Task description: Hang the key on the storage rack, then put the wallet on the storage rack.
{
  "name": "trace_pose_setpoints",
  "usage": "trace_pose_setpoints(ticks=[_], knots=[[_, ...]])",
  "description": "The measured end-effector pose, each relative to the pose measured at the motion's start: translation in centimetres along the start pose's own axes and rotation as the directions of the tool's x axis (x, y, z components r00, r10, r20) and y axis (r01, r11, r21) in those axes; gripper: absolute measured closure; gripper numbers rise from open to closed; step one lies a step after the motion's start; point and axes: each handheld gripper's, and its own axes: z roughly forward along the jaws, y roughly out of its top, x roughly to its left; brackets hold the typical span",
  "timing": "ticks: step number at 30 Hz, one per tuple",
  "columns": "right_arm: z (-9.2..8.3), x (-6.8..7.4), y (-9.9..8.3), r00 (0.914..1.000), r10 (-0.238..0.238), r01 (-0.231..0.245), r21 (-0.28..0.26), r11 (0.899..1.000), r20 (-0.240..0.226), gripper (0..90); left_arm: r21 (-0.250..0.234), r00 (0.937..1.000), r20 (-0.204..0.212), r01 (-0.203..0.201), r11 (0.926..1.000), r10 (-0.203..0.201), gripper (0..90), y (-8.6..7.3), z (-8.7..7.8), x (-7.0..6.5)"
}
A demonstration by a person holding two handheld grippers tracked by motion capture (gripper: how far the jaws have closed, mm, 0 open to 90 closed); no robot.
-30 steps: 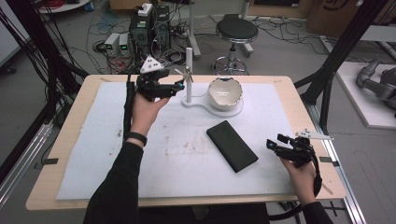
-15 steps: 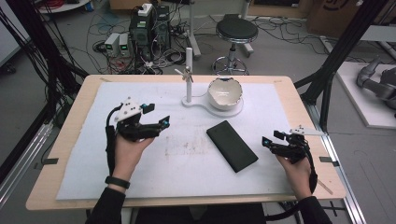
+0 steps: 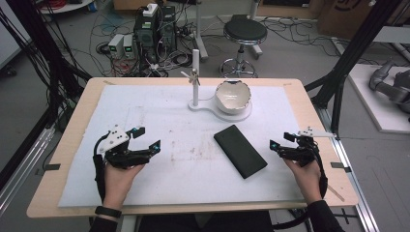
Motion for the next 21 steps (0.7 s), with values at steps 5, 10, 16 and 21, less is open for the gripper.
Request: trace_pose_setpoints(ticks=[5, 10, 16, 21], knots=[[-0.3, 0.0, -0.2, 1.0000, -0.008, 0.008, -0.010, 1.000, -0.005, 21.6, -0.002, 1.0000, 0.000, 0.010, 0.9999, -0.010, 23.1, -0.1, 0.2, 0.2], [-0.6, 0.0, -0.2, 1.0000, -0.004, 0.004, -0.013, 1.000, -0.009, 21.6, 0.011, 1.0000, 0.005, -0.004, 0.9999, 0.004, 23.1, -0.1, 0.4, -0.1], [-1.1, -0.1, -0.3, 1.0000, 0.004, -0.004, -0.019, 1.000, -0.006, 21.6, 0.010, 1.0000, 0.002, -0.004, 0.9999, 0.004, 23.1, 0.0, 0.4, 0.2], [-1.5, -0.3, -0.5, 0.9995, 0.029, -0.029, -0.024, 0.999, 0.008, 21.7, 0.024, 0.9996, -0.014, -0.023, 0.9994, 0.024, 23.0, -0.1, 0.3, 0.1]])
